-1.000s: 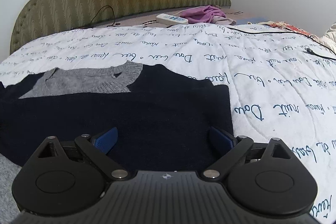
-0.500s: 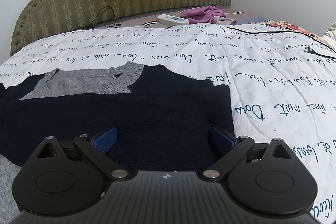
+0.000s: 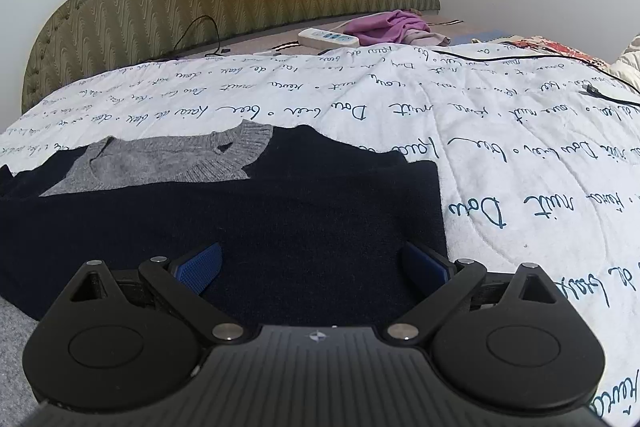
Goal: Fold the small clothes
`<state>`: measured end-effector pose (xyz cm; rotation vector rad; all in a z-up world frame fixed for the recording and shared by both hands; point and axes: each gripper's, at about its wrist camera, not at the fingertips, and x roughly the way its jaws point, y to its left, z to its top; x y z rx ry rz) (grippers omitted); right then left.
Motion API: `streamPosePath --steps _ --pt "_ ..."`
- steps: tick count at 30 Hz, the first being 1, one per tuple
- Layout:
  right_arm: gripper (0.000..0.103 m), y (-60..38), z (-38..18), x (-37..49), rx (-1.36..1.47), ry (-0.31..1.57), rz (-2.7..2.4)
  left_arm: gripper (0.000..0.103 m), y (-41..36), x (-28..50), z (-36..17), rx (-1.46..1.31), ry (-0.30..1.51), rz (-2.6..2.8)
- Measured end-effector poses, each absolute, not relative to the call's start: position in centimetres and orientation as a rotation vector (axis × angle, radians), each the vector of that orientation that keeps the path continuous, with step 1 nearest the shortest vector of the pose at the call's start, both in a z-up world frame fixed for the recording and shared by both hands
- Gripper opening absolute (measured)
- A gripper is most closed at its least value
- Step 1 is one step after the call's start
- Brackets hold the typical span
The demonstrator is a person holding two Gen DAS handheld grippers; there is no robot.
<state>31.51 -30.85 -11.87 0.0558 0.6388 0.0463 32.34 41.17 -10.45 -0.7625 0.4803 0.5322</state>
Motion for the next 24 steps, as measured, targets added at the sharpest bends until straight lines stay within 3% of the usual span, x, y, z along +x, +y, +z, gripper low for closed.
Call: streamPosePath --steps 3,11,17,24 --pt "0.097 -30.8 -11.9 31.5 0.060 0.637 0.046 0.004 40.8 32.2 -10.0 -0.731 0.480 0.536" --pt "0.097 -30.9 -11.9 31.4 0.072 0.633 0.048 0.003 35.3 31.6 -4.6 -0.517 0.382 0.471" --pt "0.097 -31.1 -11.8 31.3 0.086 0.628 0.051 0.003 23.3 30.5 -0.6 -0.285 0.312 0.186" --pt "0.097 -31.2 -11.8 31.3 0.101 0.624 0.055 0.003 5.9 28.5 -2.0 -0.025 0.330 -0.129"
